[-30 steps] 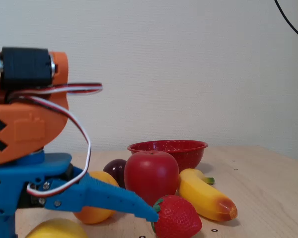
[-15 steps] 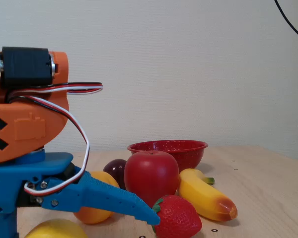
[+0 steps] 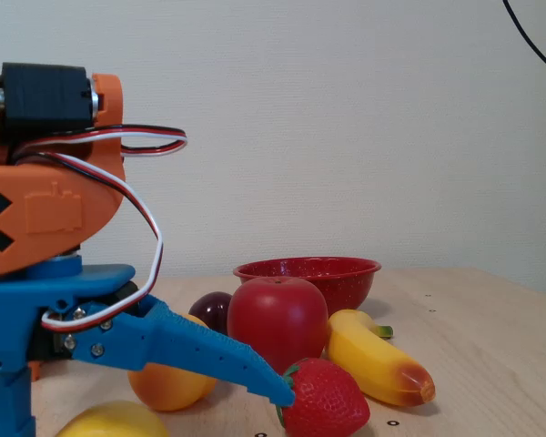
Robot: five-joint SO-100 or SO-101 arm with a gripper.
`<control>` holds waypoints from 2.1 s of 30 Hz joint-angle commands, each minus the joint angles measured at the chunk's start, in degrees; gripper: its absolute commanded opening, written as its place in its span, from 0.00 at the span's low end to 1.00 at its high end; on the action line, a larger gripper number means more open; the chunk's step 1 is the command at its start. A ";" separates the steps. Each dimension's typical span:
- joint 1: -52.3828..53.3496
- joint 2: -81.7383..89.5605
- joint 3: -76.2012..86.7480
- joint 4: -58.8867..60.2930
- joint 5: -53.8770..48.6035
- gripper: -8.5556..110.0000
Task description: Put the lemon in the red bowl.
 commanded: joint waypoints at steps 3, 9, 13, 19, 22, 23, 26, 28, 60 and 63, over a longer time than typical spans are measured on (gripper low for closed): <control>-0.79 3.78 -3.87 5.19 -1.32 0.62; -1.05 3.78 -3.25 5.19 -0.26 0.60; -1.32 3.96 -3.08 5.19 -0.09 0.58; -2.11 4.13 -2.72 5.19 0.97 0.56; -2.46 4.22 -2.46 5.19 1.41 0.55; -2.55 4.22 -2.46 5.19 1.58 0.54; -2.72 4.39 -2.20 5.19 1.93 0.51; -2.90 4.48 -2.11 5.19 2.20 0.49; 0.44 33.31 16.61 5.19 -8.61 0.07; 2.20 42.63 25.31 5.19 -10.37 0.07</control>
